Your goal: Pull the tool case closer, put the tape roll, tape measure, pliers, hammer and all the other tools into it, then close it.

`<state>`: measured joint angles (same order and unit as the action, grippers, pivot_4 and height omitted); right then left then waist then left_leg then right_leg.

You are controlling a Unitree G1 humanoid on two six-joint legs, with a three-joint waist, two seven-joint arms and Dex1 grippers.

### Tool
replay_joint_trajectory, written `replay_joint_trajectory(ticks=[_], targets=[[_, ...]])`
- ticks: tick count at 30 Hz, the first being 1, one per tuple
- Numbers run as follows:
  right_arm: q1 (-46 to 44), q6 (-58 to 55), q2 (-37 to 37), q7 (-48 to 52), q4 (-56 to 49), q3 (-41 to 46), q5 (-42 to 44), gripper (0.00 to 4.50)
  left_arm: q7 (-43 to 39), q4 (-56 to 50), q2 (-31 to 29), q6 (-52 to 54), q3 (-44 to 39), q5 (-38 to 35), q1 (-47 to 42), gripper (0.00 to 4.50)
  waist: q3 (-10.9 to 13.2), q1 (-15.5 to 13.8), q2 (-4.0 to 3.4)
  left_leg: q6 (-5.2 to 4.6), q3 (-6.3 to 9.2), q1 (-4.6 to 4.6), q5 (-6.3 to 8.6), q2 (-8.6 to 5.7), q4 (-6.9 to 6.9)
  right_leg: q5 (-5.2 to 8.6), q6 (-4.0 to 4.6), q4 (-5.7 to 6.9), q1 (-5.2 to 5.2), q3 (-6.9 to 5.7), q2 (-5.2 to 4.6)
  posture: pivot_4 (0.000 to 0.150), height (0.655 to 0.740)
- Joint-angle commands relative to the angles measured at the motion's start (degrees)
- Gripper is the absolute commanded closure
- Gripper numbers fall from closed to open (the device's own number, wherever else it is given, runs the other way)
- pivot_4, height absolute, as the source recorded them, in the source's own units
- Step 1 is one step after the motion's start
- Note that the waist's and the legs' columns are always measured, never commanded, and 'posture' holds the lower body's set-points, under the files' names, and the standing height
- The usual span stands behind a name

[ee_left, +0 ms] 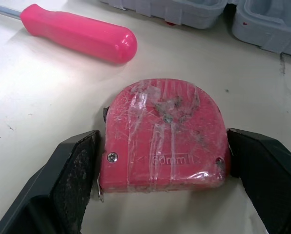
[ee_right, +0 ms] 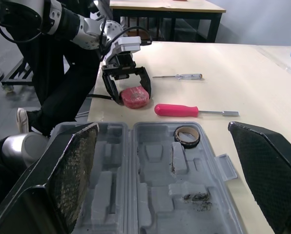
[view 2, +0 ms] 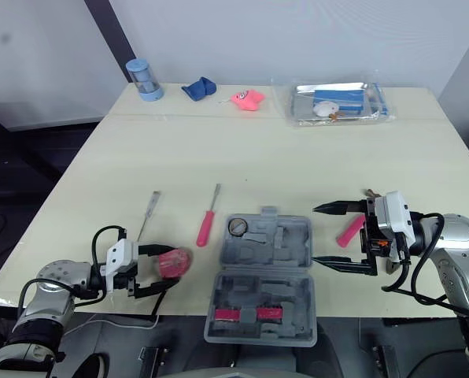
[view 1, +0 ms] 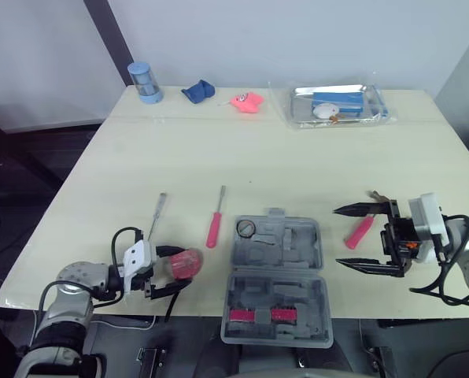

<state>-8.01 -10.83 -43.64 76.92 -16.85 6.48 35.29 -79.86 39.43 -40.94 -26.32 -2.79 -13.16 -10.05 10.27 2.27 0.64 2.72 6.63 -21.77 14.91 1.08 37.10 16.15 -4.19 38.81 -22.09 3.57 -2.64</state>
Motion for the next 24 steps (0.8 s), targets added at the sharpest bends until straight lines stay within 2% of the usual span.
replay_joint_trajectory(ticks=[1,2,3,11,17,20,24], targets=[[0.0,0.8,-0.4,-0.1,-1.5,1.1,0.7,0.0,-0.9,1.8,0.6,-0.4,0.6,0.1,-0.1,0.99,0.0,0.0,0.0,0.0,0.0,0.0,0.0,0.0,0.0,0.0,0.0,0.0,0.0,0.0,0.0,0.15,0.74],[0.1,0.9,-0.4,-0.1,-1.6,1.1,0.7,0.0,-1.2,2.0,0.7,-0.5,0.6,0.0,-0.2,1.35,0.0,0.1,0.0,0.0,0.0,0.0,0.0,0.0,0.0,0.0,0.0,0.0,0.0,0.0,0.0,0.15,0.74],[0.2,0.9,-0.4,-0.1,-1.6,1.2,0.6,0.0,-1.5,2.1,0.8,-0.4,0.5,-0.2,-0.2,1.46,0.0,0.1,0.0,0.0,0.0,0.0,0.0,0.0,0.0,0.0,0.0,0.0,0.0,0.0,0.0,0.15,0.74],[0.7,0.7,-0.4,-0.6,-2.1,1.3,0.7,0.0,-6.0,4.0,0.1,-1.6,-1.0,-3.2,-0.1,1.48,0.0,0.2,0.0,0.0,0.01,0.0,0.0,0.0,0.0,0.0,0.0,0.0,0.0,0.0,0.0,0.15,0.74],[1.2,-1.0,-0.2,-1.9,-3.0,1.2,2.0,0.0,-12.3,-3.9,-3.2,1.1,-2.0,-7.6,-0.4,1.48,0.0,0.1,0.01,0.0,0.05,-0.02,0.0,0.0,0.0,0.0,0.0,0.0,-0.01,-0.02,0.0,0.15,0.74],[1.0,-2.2,0.3,-2.7,-3.5,0.7,3.0,0.0,-12.6,-13.3,-5.6,5.4,0.5,-9.5,-2.8,1.48,0.0,0.0,0.02,0.0,0.06,-0.04,0.0,0.0,0.01,0.0,0.0,0.0,-0.01,-0.03,0.0,0.15,0.74],[1.2,-4.6,1.0,-5.4,-4.3,0.4,3.5,0.0,-12.1,-22.2,-5.9,11.6,2.8,-10.7,-5.9,1.48,0.0,-0.1,0.02,0.0,0.11,-0.1,0.0,-0.01,0.04,0.0,0.0,-0.02,-0.01,-0.08,0.0,0.15,0.74]])
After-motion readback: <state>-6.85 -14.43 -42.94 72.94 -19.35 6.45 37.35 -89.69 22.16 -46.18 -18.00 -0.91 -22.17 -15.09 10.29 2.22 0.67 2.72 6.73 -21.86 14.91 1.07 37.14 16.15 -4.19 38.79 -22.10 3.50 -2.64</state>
